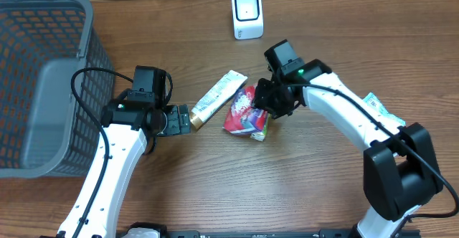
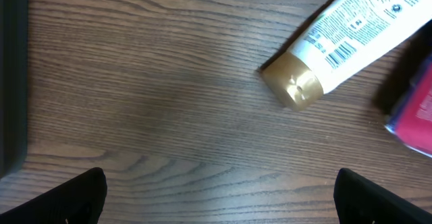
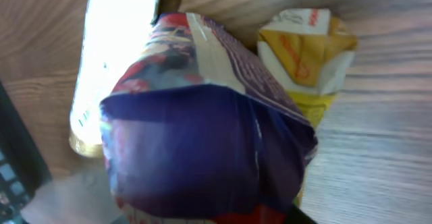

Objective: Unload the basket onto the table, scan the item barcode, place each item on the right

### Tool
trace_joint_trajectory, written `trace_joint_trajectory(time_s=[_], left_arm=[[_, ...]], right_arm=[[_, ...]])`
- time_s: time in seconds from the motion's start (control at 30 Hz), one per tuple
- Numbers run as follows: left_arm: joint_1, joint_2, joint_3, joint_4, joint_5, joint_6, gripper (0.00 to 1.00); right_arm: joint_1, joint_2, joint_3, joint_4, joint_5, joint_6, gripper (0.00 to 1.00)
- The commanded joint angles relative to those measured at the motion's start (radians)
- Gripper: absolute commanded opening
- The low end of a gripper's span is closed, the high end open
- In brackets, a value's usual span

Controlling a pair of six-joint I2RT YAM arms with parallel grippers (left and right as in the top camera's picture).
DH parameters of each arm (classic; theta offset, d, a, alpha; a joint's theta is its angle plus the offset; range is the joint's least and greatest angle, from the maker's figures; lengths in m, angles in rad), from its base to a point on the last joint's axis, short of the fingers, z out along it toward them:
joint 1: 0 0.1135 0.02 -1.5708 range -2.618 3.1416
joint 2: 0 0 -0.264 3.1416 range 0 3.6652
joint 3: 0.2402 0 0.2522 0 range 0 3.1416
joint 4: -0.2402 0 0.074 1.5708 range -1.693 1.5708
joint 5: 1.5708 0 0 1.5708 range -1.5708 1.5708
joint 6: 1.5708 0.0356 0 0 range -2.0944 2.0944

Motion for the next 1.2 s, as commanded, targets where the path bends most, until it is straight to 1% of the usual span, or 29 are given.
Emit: trace_joint_trajectory(time_s=[0.0,0.03,0.07,0.1,0.2,0.3,0.37,0.5,0.6,0.67,0.8,0.83,0.9,1.0,1.07,1.13,1.17], left_arm=[[-0.006,0.005,-0.004,0.004,-0.009,-0.016,1.0],[-0.006,0.005,-0.004,0.004,-0.009,-0.016,1.0],[-0.006,0.005,-0.004,0.004,-0.009,-0.016,1.0],[-0.006,0.005,-0.004,0.004,-0.009,-0.016,0.99],[-0.006,0.005,-0.004,0.004,-0.009,-0.016,1.0],[-0.006,0.005,-0.004,0.004,-0.009,-0.016,1.0],[-0.006,0.005,-0.004,0.004,-0.009,-0.016,1.0],[-0.006,0.005,-0.004,0.004,-0.009,-0.016,1.0],[-0.006,0.005,-0.004,0.004,-0.009,-0.016,1.0],[-0.006,0.005,-0.004,0.003,-0.009,-0.016,0.99],[-0.006,0.005,-0.004,0.004,-0.009,-0.016,1.0],[-0.006,0.005,-0.004,0.004,-0.009,-0.016,0.99],[-0.006,0.005,-0.004,0.004,-0.009,-0.016,0.99],[-0.006,0.005,-0.004,0.004,-0.009,-0.016,1.0],[-0.006,0.005,-0.004,0.004,-0.009,-0.016,1.0],[-0.006,0.005,-0.004,0.004,-0.009,-0.016,0.99],[-0.006,0.005,-0.004,0.004,-0.009,-0.016,1.0]], right_arm=[[-0.04,-0.022,0.076,-0.039,-0.044,-0.152,0.3],[-0.047,-0.023,0.085,-0.048,-0.066,-0.196,0.29],[-0.061,-0.027,0.102,-0.066,-0.129,-0.319,0.29],[-0.066,-0.031,0.106,-0.072,-0.156,-0.366,0.29],[-0.082,-0.051,0.125,-0.121,-0.288,-0.64,0.3],[-0.091,-0.073,0.132,-0.174,-0.331,-0.811,0.32],[-0.1,-0.09,0.132,-0.218,-0.333,-0.905,0.34],[-0.118,-0.12,0.132,-0.297,-0.332,-1.019,0.35],[-0.141,-0.143,0.132,-0.365,-0.331,-1.114,0.34],[-0.162,-0.153,0.132,-0.391,-0.322,-1.139,0.33],[-0.219,-0.154,0.132,-0.398,-0.305,-1.126,0.28],[-0.233,-0.154,0.132,-0.394,-0.285,-1.098,0.28],[-0.259,-0.154,0.132,-0.385,-0.142,-0.961,0.29],[-0.261,-0.154,0.131,-0.38,0.157,-0.715,0.3],[-0.249,-0.154,0.131,-0.383,0.308,-0.576,0.3],[-0.226,-0.154,0.13,-0.388,0.478,-0.401,0.31],[-0.219,-0.154,0.13,-0.391,0.515,-0.358,0.32]])
